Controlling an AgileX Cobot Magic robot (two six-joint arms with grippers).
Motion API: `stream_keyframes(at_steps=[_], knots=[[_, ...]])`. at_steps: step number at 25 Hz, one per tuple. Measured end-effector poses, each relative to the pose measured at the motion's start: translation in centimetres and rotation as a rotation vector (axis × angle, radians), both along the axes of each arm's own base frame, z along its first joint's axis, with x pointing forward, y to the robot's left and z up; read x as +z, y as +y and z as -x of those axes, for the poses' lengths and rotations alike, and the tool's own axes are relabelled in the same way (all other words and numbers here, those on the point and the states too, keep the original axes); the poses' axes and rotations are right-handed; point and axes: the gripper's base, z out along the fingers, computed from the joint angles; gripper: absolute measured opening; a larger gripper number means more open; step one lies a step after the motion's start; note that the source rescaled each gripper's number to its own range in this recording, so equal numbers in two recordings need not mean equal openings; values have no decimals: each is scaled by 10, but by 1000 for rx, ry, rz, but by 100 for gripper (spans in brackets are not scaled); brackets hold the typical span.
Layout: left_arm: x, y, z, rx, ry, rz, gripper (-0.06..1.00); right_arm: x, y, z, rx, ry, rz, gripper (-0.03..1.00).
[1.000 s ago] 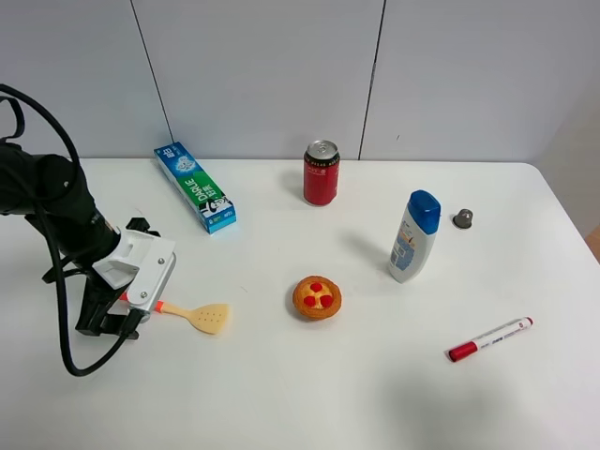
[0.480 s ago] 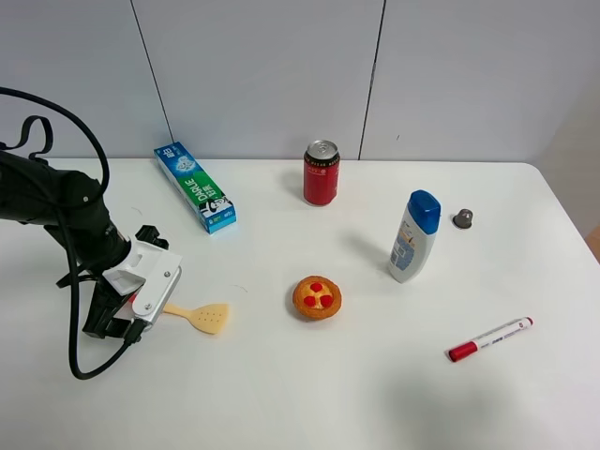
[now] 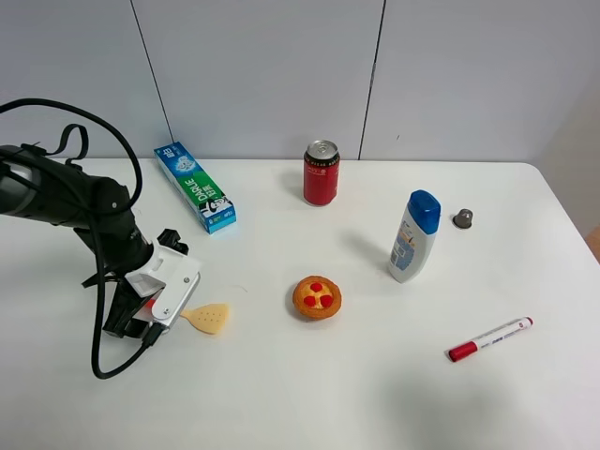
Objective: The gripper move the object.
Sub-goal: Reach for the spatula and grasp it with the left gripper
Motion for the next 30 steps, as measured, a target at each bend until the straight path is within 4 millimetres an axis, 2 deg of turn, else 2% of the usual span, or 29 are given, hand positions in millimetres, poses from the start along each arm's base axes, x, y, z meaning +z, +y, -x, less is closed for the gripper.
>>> stream_keyframes(at_steps=[15,17,19,26,30], knots=[[-1,-1,2,-4,54,-9,100,0,0,0,0,0,0,100],[-1,-1,3,-5,63,-10,97,0,0,0,0,0,0,100],[-1,-1,3,-4,65,-11,90,0,0,0,0,0,0,100],[-1,-1,3,-4,67,-11,53,0,0,0,0,0,0,100],[-1,-1,3,-4,67,-11,24,0,0,0,0,0,0,100]])
